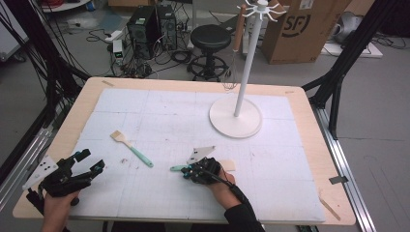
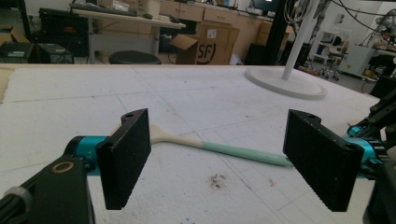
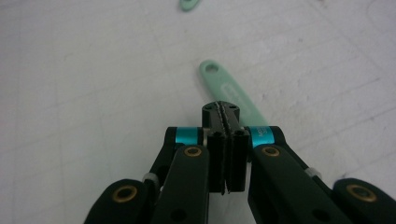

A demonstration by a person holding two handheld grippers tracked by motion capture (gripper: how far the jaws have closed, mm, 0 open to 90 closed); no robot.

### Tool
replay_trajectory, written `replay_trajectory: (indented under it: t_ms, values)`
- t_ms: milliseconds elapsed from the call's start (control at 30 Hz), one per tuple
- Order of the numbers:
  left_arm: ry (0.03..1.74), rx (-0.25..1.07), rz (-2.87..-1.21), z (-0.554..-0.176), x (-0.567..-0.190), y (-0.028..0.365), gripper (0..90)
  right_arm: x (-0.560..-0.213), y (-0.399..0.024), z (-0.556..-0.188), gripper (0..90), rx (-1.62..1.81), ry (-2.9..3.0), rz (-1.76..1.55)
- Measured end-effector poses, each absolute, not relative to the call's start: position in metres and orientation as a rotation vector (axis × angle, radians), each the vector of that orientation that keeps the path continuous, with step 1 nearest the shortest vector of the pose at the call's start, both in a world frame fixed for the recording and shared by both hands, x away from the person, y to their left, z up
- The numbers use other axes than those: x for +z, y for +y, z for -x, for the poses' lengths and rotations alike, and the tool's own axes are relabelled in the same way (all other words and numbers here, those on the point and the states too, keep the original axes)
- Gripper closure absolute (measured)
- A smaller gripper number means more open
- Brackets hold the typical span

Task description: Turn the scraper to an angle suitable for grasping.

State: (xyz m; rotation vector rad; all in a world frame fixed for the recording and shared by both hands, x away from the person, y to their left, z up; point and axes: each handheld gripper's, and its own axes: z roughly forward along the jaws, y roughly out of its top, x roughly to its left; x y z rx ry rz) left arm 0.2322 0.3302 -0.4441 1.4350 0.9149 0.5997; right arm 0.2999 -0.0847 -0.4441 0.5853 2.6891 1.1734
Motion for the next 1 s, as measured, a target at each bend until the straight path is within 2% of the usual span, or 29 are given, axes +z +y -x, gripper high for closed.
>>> replay_trajectory:
  t_ms: [500,733,1000]
  values:
    - [0.907,0.593,-1.439,-0.232,-0.445,0.327,23.8,-0.442,-0.08,-0.332,89.4,0.998,2.47,-0.851]
    - [0.907,0.59,-1.441,-0.232,-0.445,0.327,23.8,-0.431,-0.121,-0.343,89.3,1.081,2.36,-1.022]
    - [0.907,0.589,-1.443,-0.232,-0.446,0.327,23.8,-0.441,-0.153,-0.347,89.3,1.013,2.41,-1.128]
